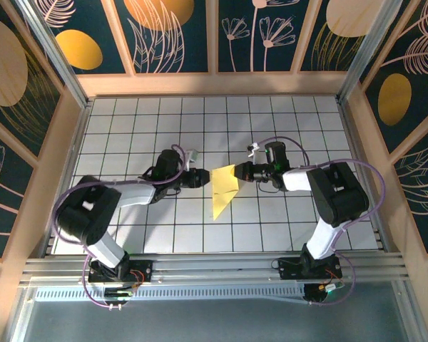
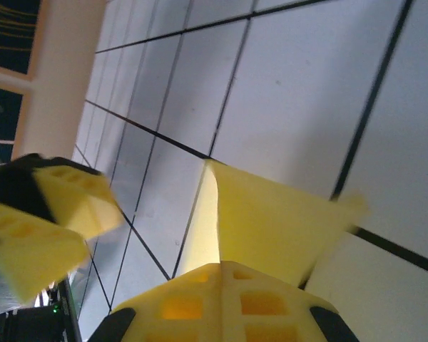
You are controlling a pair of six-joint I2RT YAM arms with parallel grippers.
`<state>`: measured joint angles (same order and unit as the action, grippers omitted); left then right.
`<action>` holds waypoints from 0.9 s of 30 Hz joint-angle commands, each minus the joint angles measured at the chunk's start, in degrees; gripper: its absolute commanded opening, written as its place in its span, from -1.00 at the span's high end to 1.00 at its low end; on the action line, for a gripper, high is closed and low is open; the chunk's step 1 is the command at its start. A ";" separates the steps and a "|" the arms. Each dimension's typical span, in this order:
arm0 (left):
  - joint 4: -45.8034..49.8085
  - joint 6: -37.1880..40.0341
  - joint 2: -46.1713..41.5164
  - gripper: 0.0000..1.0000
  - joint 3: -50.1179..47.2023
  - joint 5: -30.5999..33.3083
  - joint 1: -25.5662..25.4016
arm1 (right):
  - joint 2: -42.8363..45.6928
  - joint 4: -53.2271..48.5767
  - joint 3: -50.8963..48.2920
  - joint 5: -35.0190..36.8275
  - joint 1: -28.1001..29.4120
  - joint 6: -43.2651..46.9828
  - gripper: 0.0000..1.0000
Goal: Fold a paper plane with a square sheet of paper (fold left side to right side)
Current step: Fold the wing for the fifth time at the center of the table.
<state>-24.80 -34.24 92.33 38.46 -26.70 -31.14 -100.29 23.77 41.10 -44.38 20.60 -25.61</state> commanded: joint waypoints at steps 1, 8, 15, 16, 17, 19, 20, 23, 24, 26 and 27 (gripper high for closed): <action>9.50 7.58 -7.11 0.27 0.70 10.35 -1.65 | 0.53 -9.29 3.10 2.74 -0.30 -3.63 1.00; 26.94 15.04 -10.35 0.18 6.93 24.63 -14.39 | 1.47 -16.35 5.20 4.03 -0.25 -9.33 1.00; 37.81 15.45 -1.71 0.04 15.90 37.38 -27.64 | 1.58 -19.62 6.80 5.36 -0.27 -9.84 1.00; 38.84 15.38 0.06 0.01 16.92 38.33 -28.98 | 1.44 -19.71 6.88 5.48 -0.30 -9.99 1.00; 39.66 15.34 1.88 -0.01 19.11 38.94 -30.05 | 1.42 -19.75 6.84 5.75 -0.26 -10.01 1.00; 41.13 15.43 5.06 -0.04 21.48 40.12 -32.02 | 1.43 -19.75 6.79 5.97 -0.28 -10.25 1.00; 41.71 15.43 6.37 -0.06 22.67 40.83 -32.77 | 1.37 -19.82 6.88 6.14 -0.21 -10.25 1.00; 44.63 15.49 11.27 -0.09 26.19 44.42 -34.71 | 1.50 -19.90 6.80 6.30 -0.23 -10.31 1.00; 45.48 15.24 12.45 -0.09 27.17 45.61 -34.93 | 1.58 -19.99 6.80 6.25 -0.21 -10.34 1.00; 46.14 14.75 13.53 -0.10 28.26 47.13 -35.05 | 1.67 -19.93 6.71 6.40 -0.21 -10.43 1.00; 46.15 14.70 13.85 -0.12 28.49 47.54 -35.05 | 1.64 -19.97 6.67 6.33 -0.22 -10.43 1.00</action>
<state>16.99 -19.55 105.36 65.04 15.94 -66.26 -100.22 5.26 46.68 -38.81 20.60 -35.14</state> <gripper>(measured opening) 0.553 0.047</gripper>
